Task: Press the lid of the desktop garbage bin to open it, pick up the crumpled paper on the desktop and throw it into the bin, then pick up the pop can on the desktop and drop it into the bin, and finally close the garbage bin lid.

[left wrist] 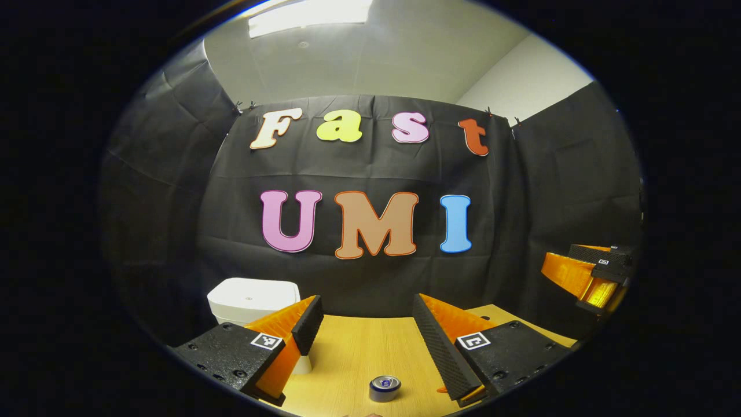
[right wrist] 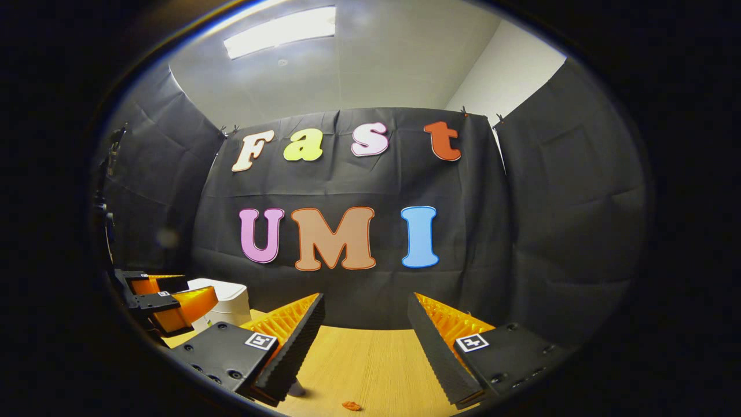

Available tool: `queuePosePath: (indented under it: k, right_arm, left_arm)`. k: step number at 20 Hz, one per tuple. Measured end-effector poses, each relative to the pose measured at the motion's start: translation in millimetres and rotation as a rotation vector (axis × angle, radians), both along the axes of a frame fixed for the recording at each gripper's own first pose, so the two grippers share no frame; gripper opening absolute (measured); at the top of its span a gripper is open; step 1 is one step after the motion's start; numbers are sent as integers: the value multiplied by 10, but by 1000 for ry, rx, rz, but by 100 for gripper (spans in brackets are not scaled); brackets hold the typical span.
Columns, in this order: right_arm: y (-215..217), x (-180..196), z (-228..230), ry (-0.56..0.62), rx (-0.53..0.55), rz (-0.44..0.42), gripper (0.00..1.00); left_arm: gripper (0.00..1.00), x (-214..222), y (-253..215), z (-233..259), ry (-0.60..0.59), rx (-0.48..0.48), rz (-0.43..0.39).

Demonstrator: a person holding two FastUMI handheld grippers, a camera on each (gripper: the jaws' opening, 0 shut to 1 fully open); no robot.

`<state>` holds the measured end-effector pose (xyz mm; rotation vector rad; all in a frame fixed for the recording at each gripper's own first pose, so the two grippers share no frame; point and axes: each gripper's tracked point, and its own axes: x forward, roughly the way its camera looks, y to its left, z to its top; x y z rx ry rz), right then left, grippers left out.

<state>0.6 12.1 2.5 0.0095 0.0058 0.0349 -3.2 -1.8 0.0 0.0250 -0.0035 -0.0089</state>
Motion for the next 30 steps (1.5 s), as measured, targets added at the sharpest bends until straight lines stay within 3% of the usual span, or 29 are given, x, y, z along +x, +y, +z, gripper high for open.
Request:
queuePosePath:
  k: [15,16,25,30]
  right_arm:
    - [32,-43,23,-19,0,11,100]
    - [34,-47,31,-21,1,12,96]
    - [14,-51,14,-16,6,11,96]
    - [5,-47,-10,-12,6,11,96]
  left_arm:
    - [93,-36,139,59,-21,-9,44]
    - [93,-43,147,55,-22,-5,47]
    - [92,-49,125,1,2,16,42]
    - [45,-29,88,-159,57,12,14]
